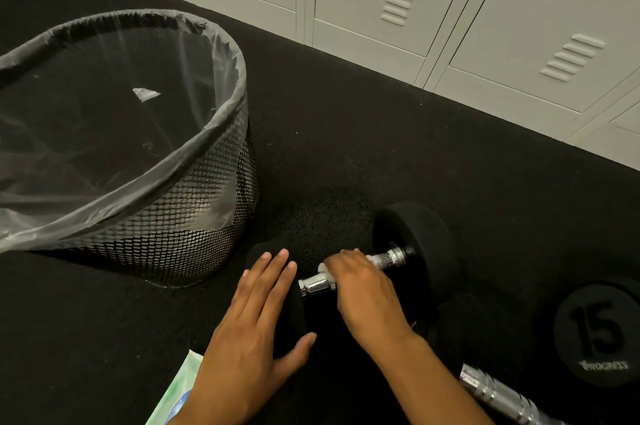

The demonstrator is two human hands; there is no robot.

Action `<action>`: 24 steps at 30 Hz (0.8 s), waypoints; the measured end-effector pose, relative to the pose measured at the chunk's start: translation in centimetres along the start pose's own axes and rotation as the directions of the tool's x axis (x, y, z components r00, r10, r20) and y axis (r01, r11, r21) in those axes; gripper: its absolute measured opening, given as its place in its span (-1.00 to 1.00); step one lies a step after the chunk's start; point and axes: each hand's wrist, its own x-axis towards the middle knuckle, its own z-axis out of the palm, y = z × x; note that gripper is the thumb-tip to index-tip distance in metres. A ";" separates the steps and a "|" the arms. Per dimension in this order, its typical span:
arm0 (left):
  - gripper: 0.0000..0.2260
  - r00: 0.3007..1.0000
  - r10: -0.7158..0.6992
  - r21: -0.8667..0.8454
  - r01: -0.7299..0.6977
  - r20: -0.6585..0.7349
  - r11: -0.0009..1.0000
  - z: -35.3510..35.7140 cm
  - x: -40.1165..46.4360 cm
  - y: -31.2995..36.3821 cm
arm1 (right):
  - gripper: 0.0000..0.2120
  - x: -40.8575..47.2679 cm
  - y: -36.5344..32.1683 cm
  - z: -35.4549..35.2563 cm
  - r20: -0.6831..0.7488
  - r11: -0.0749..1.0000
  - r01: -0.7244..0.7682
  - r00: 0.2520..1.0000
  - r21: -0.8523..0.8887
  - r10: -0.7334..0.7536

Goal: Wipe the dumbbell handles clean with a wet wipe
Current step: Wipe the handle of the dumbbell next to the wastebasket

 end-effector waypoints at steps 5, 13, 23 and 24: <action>-0.29 1.000 0.016 0.017 -0.016 0.010 1.000 -0.1 0.0 -0.2 | -0.62 -0.8 1.7 -0.4 -0.075 0.997 0.052 0.996 -0.054 -0.056; -0.29 1.000 0.009 0.015 -0.009 -0.013 1.000 0.1 -0.1 -0.1 | -0.81 0.1 0.8 0.4 -0.078 0.999 0.042 0.996 -0.002 -0.042; -0.38 0.998 -0.046 -0.027 0.045 -0.038 0.999 0.0 0.3 0.5 | -0.65 -0.6 0.8 1.2 -0.055 0.998 0.023 0.998 0.052 -0.020; -0.43 0.997 -0.055 -0.037 0.053 -0.061 0.998 -0.1 0.5 0.9 | -0.62 -1.1 0.8 1.3 -0.055 0.997 0.040 0.998 0.069 -0.036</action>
